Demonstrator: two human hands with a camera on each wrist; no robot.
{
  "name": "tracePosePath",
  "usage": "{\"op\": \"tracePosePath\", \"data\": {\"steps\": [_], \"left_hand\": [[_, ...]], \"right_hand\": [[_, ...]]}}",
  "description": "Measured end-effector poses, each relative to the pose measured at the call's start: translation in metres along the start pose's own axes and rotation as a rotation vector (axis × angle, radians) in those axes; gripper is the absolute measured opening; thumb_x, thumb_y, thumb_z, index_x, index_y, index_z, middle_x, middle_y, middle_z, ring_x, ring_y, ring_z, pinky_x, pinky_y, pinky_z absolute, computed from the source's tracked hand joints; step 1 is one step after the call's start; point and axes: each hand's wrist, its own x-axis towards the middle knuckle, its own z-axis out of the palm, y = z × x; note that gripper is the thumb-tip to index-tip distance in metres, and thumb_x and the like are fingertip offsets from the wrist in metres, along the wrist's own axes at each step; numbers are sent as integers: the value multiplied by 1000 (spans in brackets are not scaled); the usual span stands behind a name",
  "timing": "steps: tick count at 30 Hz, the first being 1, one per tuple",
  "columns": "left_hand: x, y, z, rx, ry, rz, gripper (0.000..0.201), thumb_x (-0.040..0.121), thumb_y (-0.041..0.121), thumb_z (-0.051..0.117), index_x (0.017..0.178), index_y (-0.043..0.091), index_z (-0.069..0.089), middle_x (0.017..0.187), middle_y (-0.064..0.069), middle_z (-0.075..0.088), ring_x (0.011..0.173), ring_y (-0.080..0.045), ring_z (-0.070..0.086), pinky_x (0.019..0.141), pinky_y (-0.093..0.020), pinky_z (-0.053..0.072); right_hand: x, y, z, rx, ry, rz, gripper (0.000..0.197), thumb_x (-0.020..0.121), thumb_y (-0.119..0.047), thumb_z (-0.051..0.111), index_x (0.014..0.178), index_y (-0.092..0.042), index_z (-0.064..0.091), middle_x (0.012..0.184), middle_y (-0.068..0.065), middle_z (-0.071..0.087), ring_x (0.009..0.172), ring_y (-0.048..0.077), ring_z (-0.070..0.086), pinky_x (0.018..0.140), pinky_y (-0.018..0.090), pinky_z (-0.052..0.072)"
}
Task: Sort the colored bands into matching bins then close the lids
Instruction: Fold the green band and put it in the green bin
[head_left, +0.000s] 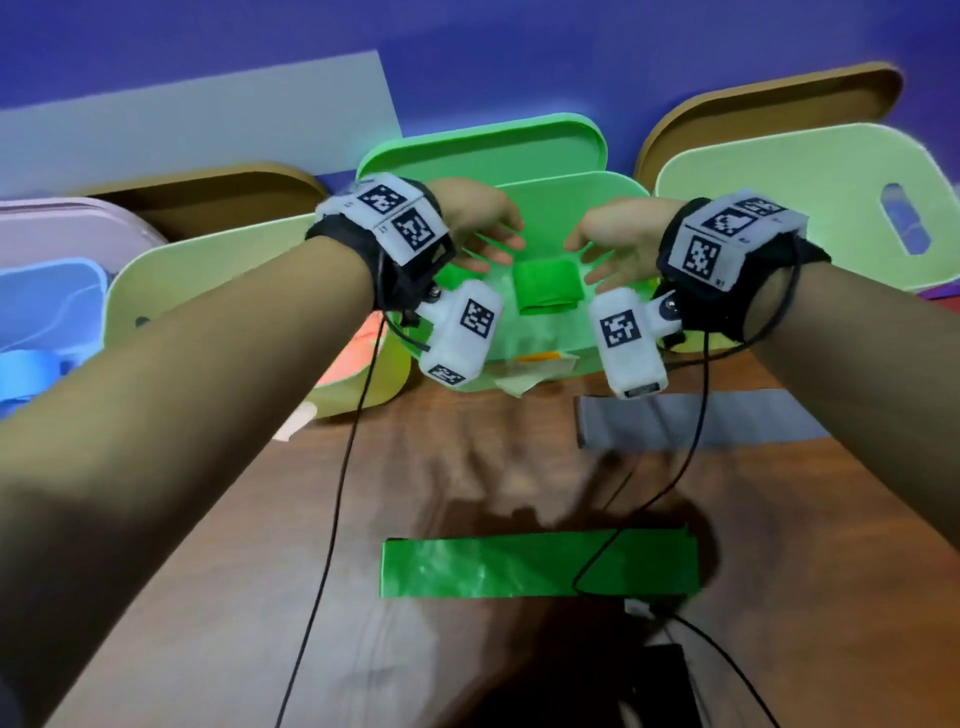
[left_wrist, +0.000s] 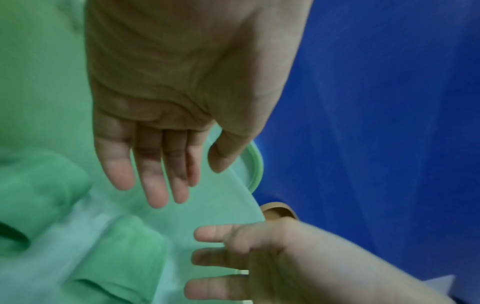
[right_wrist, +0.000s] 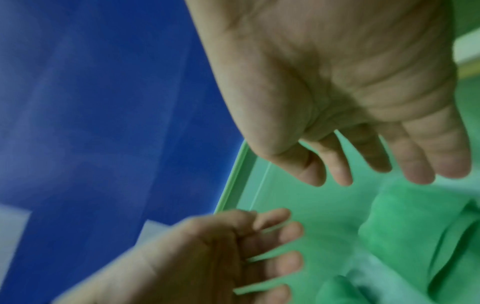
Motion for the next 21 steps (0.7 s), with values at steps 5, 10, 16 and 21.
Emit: {"op": "tracePosePath", "data": {"steps": [5,10,16,21], "left_hand": [[-55,-13,-8,30,91,236,19,98,16,42,83,21,54,81,6,63,65,-8,58,61,-21,43],[-103,-54,-1,239,279,498,11,95,11,49,96,11,60,82,1,62,63,-6,54,55,-12,44],[-134,-129,23,663,444,684,20,90,15,51,105,11,64,101,-8,64,89,-24,58,80,-30,42],[-142,-204,44,840,363,641,29,88,24,58,113,11,58,113,-12,58,109,-29,51,88,-41,44]], "right_hand": [[-38,7,14,-291,220,-246,32,93,-15,46,115,5,60,110,18,61,98,30,58,85,34,46],[-82,26,40,-380,349,-520,27,91,-12,45,106,-4,67,108,15,66,92,26,57,80,27,43],[-113,66,89,-599,405,-790,25,88,-6,45,106,-6,62,115,16,55,113,33,44,96,41,37],[-117,93,133,-799,417,-901,30,85,-2,49,113,0,57,144,19,35,133,36,29,108,47,25]]}}
